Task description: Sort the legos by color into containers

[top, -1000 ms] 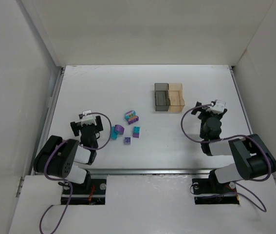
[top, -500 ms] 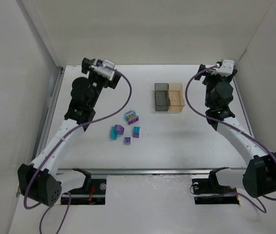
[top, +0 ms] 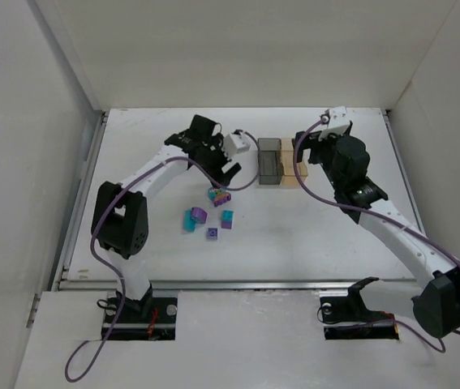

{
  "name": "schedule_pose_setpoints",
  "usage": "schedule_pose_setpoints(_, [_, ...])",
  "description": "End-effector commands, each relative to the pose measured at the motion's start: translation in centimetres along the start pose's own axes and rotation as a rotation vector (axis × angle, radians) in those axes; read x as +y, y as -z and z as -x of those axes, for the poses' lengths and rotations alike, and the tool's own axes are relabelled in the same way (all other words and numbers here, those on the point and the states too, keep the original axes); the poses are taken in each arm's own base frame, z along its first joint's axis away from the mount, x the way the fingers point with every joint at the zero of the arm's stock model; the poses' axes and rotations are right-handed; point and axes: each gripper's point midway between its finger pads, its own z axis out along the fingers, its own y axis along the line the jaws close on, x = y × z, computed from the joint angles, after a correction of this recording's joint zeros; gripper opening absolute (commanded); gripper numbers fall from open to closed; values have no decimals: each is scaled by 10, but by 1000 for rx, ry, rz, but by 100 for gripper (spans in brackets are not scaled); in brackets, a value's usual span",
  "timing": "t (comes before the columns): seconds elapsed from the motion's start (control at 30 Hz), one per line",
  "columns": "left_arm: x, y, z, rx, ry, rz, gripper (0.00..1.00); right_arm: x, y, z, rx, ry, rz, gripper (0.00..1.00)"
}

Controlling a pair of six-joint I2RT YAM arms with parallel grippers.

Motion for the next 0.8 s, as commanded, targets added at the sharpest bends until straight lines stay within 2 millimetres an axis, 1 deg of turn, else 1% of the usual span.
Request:
schedule_pose_setpoints(0.0, [-77, 23, 20, -46, -192, -151, 83, 19, 18, -3, 8, -135, 85, 100])
schedule_pose_setpoints(0.07, [-93, 14, 8, -20, -258, -182, 86, 21, 18, -12, 27, -145, 95, 100])
schedule_pose_setpoints(0.1, [-97, 13, 2, -9, -318, -186, 86, 24, 21, -16, 42, -156, 108, 100])
schedule_pose_setpoints(0.13, [-105, 8, -13, 24, -341, -218, 86, 25, 22, -16, 42, -156, 117, 100])
schedule_pose_setpoints(0.17, [-109, 6, -25, 55, -356, -245, 86, 27, 23, -19, 53, -155, 126, 100])
schedule_pose_setpoints(0.2, [-111, 5, -31, 70, -376, -260, 86, 29, 23, -21, 64, -153, 136, 100])
schedule_pose_setpoints(0.23, [-114, -2, -45, 103, -406, -292, 86, 32, 24, -21, 65, -153, 145, 100])
schedule_pose_setpoints(0.27, [-114, -4, -47, 108, -412, -299, 86, 32, 26, -18, 56, -154, 146, 100])
schedule_pose_setpoints(0.3, [-112, -6, -50, 125, -411, -293, 83, 32, 27, -20, 67, -161, 145, 100])
schedule_pose_setpoints(0.33, [-115, -12, -55, 146, -415, -301, 80, 36, 27, -20, 67, -161, 154, 100])
schedule_pose_setpoints(0.37, [-114, -12, -55, 144, -427, -302, 78, 36, 27, -20, 67, -161, 154, 100])
schedule_pose_setpoints(0.4, [-113, -15, -59, 159, -433, -304, 76, 35, 29, -16, 57, -162, 155, 100])
schedule_pose_setpoints(0.47, [-115, -19, -61, 171, -452, -309, 76, 35, 30, -19, 66, -161, 154, 100])
schedule_pose_setpoints(0.5, [-113, -18, -62, 180, -455, -300, 76, 35, 30, -19, 66, -161, 154, 100])
schedule_pose_setpoints(0.53, [-110, -22, -67, 192, -469, -293, 76, 33, 29, -19, 65, -161, 144, 100])
schedule_pose_setpoints(0.57, [-108, -24, -64, 182, -474, -285, 76, 37, 30, -19, 65, -160, 153, 100])
schedule_pose_setpoints(0.6, [-107, -25, -68, 194, -476, -276, 76, 37, 30, -19, 65, -160, 153, 100])
schedule_pose_setpoints(0.63, [-109, -31, -66, 185, -488, -275, 76, 37, 30, -19, 65, -160, 153, 100])
schedule_pose_setpoints(0.67, [-109, -31, -71, 201, -473, -271, 76, 37, 30, -19, 65, -160, 153, 100])
schedule_pose_setpoints(0.7, [-112, -36, -71, 202, -467, -275, 74, 37, 30, -19, 65, -160, 153, 100])
schedule_pose_setpoints(0.77, [-112, -39, -71, 201, -456, -272, 65, 37, 30, -19, 65, -160, 153, 100])
